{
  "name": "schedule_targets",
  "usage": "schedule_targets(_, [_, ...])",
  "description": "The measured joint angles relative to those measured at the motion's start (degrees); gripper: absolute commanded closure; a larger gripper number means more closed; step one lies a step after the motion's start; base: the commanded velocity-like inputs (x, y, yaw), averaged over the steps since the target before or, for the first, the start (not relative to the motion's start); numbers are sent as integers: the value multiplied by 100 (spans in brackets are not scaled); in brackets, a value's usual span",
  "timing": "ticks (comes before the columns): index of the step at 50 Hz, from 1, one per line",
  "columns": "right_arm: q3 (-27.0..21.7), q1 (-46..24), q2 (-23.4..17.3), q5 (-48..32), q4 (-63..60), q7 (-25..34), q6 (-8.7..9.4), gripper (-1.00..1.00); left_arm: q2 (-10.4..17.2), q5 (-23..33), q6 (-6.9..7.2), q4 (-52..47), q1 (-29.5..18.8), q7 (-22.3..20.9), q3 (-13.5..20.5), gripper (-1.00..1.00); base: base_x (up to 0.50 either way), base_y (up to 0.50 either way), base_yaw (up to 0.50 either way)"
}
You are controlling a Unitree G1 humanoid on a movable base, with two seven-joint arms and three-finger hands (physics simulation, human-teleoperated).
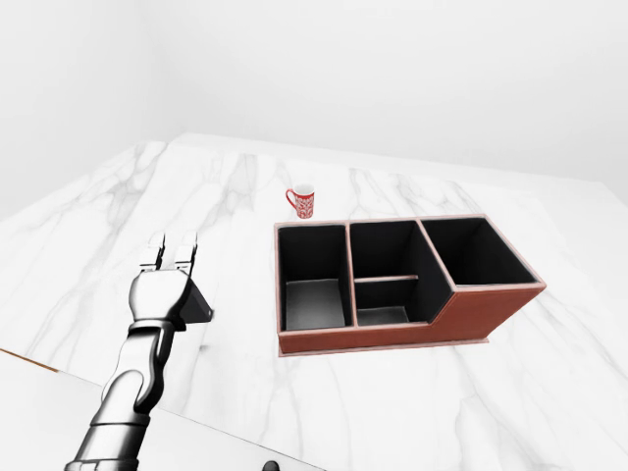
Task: Pick up the book and place it in the left compartment of the caddy.
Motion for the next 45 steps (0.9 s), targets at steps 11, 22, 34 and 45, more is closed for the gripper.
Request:
schedule_targets(11, [12, -5, 12, -49, 3, 51, 0, -100, 126, -184, 0, 779, -411, 109, 29, -100, 0, 0, 0])
schedule_targets(22, [28, -6, 20, -78, -5, 71, 0, -100, 271, -380, 0, 1815, -959, 283, -64, -100, 0, 0, 0])
schedule_targets(34, [62, -17, 33, -137, 12, 102, 0, -100, 434, -617, 0, 2862, -1529, 345, -166, -100, 0, 0, 0])
schedule_targets(45, [78, -14, 40, -178, 32, 134, 0, -100, 559, -809, 0, 3632, -1899, 489, -269, -100, 0, 0, 0])
